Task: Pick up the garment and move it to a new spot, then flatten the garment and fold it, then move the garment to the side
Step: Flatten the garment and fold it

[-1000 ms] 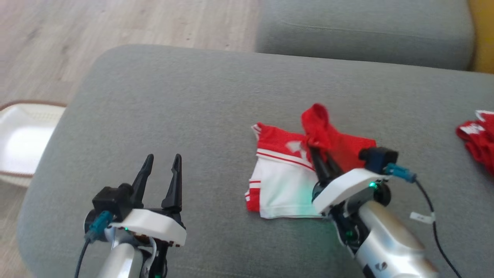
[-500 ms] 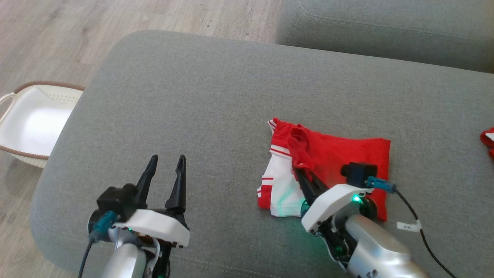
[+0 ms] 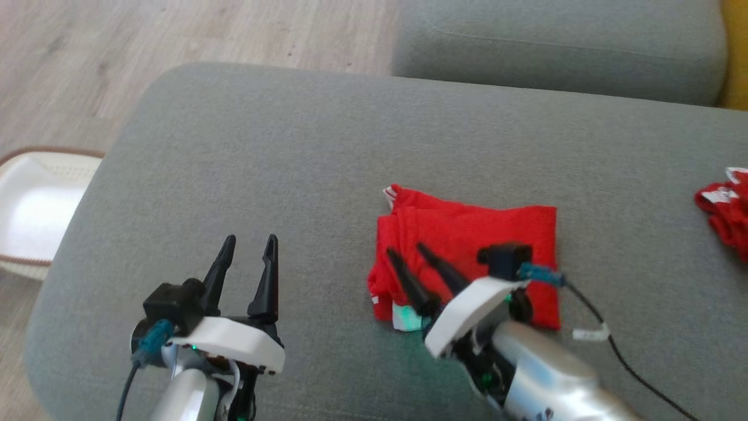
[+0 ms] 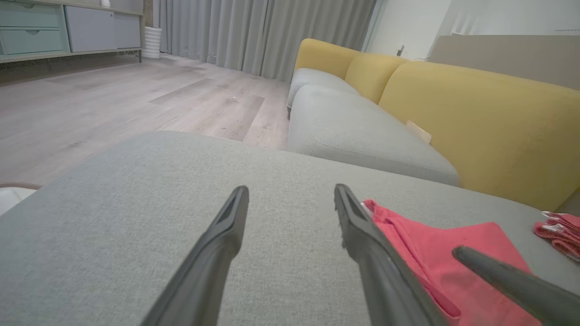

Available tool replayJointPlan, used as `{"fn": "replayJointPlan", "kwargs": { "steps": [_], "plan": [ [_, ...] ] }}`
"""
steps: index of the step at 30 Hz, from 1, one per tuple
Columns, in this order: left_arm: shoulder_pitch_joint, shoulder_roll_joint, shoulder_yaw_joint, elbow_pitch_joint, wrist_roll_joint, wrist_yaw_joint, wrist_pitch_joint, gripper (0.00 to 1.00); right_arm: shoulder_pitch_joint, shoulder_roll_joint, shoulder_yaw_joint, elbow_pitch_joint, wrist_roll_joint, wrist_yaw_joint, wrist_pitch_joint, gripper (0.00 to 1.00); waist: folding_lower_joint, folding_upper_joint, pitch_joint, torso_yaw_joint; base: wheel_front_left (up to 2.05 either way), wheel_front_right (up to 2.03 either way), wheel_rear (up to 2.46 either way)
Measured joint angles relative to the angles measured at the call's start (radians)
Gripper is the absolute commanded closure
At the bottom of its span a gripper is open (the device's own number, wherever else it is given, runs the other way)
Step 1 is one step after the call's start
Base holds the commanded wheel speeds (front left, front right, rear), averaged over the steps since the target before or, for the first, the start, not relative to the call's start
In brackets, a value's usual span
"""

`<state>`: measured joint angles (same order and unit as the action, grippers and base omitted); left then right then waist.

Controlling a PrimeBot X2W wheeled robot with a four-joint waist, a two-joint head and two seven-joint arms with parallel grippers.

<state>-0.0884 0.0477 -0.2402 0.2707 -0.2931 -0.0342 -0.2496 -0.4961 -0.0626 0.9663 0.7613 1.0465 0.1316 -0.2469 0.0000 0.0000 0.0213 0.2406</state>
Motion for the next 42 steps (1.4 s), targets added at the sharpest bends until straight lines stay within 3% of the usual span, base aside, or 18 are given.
{"fn": "replayJointPlan", "kwargs": {
  "steps": [4,8,13,19,25,29,42],
  "plan": [
    [0.001,0.0,0.006,-0.013,0.0,0.001,0.0,0.0,-0.038,0.0,-0.111,0.012,-0.089,0.0,-0.001,0.0,0.0,0.0,-0.013,-0.032,0.0,0.0,0.0],
    [0.002,0.0,0.03,-0.049,0.0,0.012,0.0,0.0,-0.043,0.0,-0.299,0.009,-0.31,0.0,-0.001,0.0,0.0,0.0,-0.022,-0.069,0.0,0.0,0.0],
    [0.006,0.0,0.054,-0.089,0.0,0.029,0.0,0.0,0.035,-0.04,-0.539,-0.108,-0.609,0.0,-0.001,0.0,0.0,0.0,-0.028,-0.113,0.0,0.0,0.0],
    [0.012,0.0,0.059,-0.112,0.0,0.044,0.0,0.0,0.21,-0.049,-0.746,-0.241,-0.804,0.0,-0.002,0.0,0.0,0.0,-0.03,-0.143,0.0,0.0,0.0],
    [0.042,0.0,0.058,-0.123,0.011,0.044,0.0,0.0,0.321,-0.011,-0.869,-0.375,-0.906,0.0,-0.004,0.0,0.0,0.0,-0.027,-0.163,0.0,0.0,0.0],
    [0.049,0.0,0.056,-0.13,0.011,0.044,0.0,0.0,0.383,0.005,-0.915,-0.413,-0.916,0.0,-0.004,0.0,0.0,0.0,-0.028,-0.172,0.0,0.0,0.0],
    [0.073,0.0,0.056,-0.153,0.028,0.049,0.0,0.0,0.424,0.013,-0.908,-0.445,-0.888,0.0,-0.004,0.0,0.0,0.0,-0.025,-0.192,0.0,0.0,0.0]
  ]
}}
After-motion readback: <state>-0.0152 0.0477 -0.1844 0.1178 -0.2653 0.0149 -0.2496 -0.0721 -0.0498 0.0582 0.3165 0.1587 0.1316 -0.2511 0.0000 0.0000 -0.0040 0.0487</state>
